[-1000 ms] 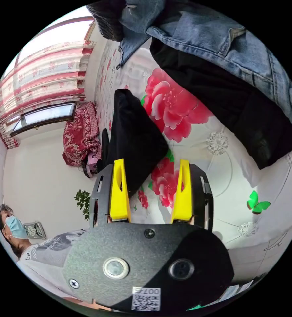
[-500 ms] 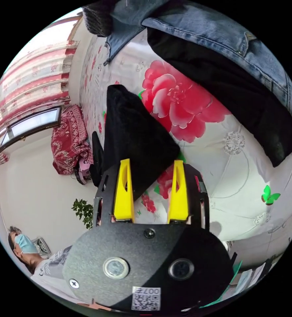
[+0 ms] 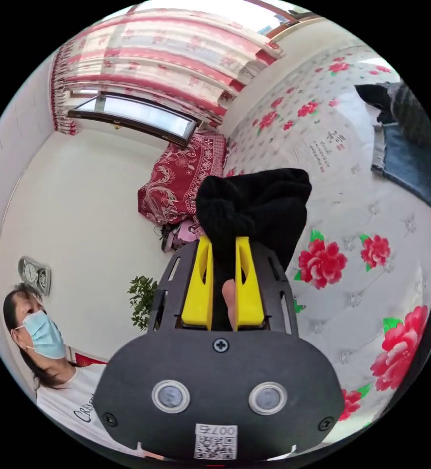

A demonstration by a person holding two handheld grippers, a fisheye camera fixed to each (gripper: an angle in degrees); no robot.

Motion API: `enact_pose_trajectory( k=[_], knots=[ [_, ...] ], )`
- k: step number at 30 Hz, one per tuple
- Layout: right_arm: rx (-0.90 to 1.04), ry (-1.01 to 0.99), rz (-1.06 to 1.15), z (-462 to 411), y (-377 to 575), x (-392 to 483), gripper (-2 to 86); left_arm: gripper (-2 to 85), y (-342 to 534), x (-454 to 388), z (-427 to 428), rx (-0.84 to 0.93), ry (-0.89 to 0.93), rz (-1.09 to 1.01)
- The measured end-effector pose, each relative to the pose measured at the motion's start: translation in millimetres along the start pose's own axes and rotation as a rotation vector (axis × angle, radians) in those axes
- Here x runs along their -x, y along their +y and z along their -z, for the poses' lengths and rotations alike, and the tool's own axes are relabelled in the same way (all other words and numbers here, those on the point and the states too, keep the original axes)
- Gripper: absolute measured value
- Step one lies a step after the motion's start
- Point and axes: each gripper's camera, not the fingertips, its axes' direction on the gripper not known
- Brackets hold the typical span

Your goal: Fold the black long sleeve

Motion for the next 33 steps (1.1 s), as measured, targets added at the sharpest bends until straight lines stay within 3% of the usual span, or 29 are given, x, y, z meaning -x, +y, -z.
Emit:
enact_pose_trajectory(
  k=[4,6,9,12,18,23,28,33],
  knots=[
    [0.009,0.010,0.067,-71.2,-68.4,55.5,9.1,7.5,-31.7,-10.9,44.4,-0.235,-0.158,-0.010],
    [0.056,0.169,0.092,-120.1,-92.2,68.5,8.9,8.2,-39.1,17.8,58.7,-0.312,-0.312,0.072],
    [0.148,0.336,0.095,-159.3,-75.8,56.0,8.6,8.5,-29.1,77.9,64.2,-0.256,-0.445,0.256],
    [0.274,0.381,0.124,-167.3,-19.8,21.8,8.2,8.5,-3.9,118.0,65.2,-0.245,-0.465,0.311],
    [0.558,0.663,0.041,-107.0,128.1,-53.9,7.8,8.0,-0.5,168.4,21.3,-0.150,-0.420,0.375],
    [0.562,0.802,-0.057,-47.7,211.3,-54.2,7.9,6.8,-27.7,190.6,-20.9,-0.122,-0.454,0.362],
    [0.713,0.901,-0.051,-66.3,285.8,-55.9,8.2,5.8,-71.7,212.6,-90.4,-0.039,-0.460,0.370],
    [0.523,1.012,-0.067,-71.0,325.9,-33.9,9.1,6.0,-105.7,228.3,-173.8,0.044,-0.482,0.338]
  ],
)
